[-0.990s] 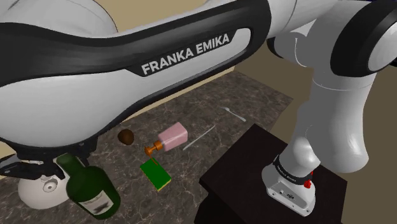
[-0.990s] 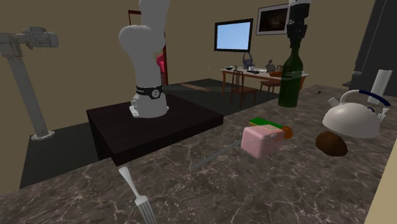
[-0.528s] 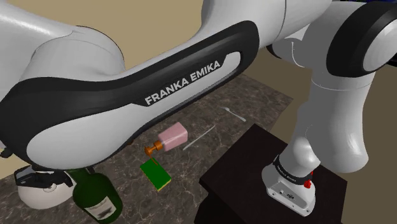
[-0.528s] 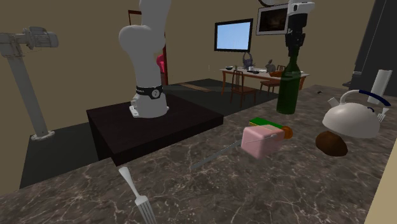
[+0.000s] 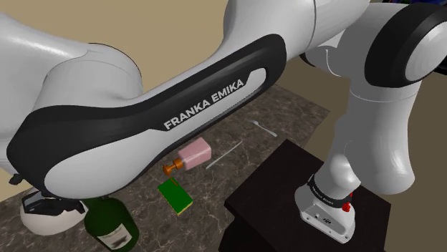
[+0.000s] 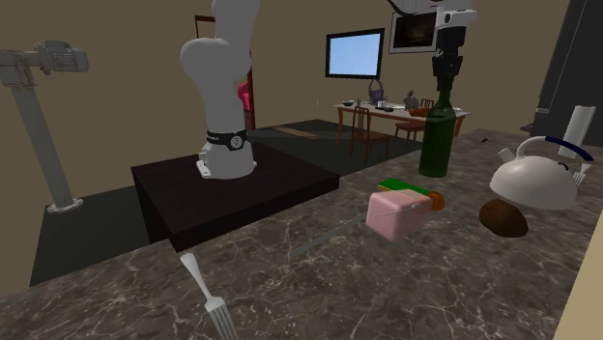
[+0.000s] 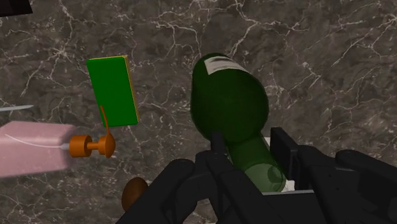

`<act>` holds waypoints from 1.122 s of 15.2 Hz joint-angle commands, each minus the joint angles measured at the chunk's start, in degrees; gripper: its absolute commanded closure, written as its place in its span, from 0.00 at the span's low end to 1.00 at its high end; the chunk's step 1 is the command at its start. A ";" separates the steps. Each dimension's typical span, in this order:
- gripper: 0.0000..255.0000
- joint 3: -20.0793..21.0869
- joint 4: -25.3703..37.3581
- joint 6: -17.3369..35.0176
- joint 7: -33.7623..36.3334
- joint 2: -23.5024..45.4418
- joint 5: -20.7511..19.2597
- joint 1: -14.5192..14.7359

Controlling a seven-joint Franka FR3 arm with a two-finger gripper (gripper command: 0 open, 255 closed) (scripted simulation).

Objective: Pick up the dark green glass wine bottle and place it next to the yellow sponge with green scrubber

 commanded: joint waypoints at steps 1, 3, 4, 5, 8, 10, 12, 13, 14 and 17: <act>1.00 0.00 0.00 0.02 0.00 -0.02 0.00 0.00; 0.00 0.00 -0.02 0.03 0.00 -0.03 0.00 -0.01; 0.00 0.00 -0.02 0.03 -0.01 -0.03 0.00 -0.01; 0.00 0.00 -0.02 0.03 -0.01 -0.03 0.00 -0.01; 0.00 0.00 0.00 0.02 0.00 -0.02 0.00 0.00; 0.00 0.36 2.42 -3.28 -0.45 -1.02 0.64 0.13; 0.00 0.61 4.96 -6.35 -0.81 -1.65 1.07 0.36; 0.00 0.61 4.96 -6.36 -0.81 -1.65 1.07 0.36; 0.00 0.61 4.94 -6.35 -0.81 -1.67 1.08 0.35; 0.00 0.61 4.96 -6.35 -0.81 -1.65 1.07 0.36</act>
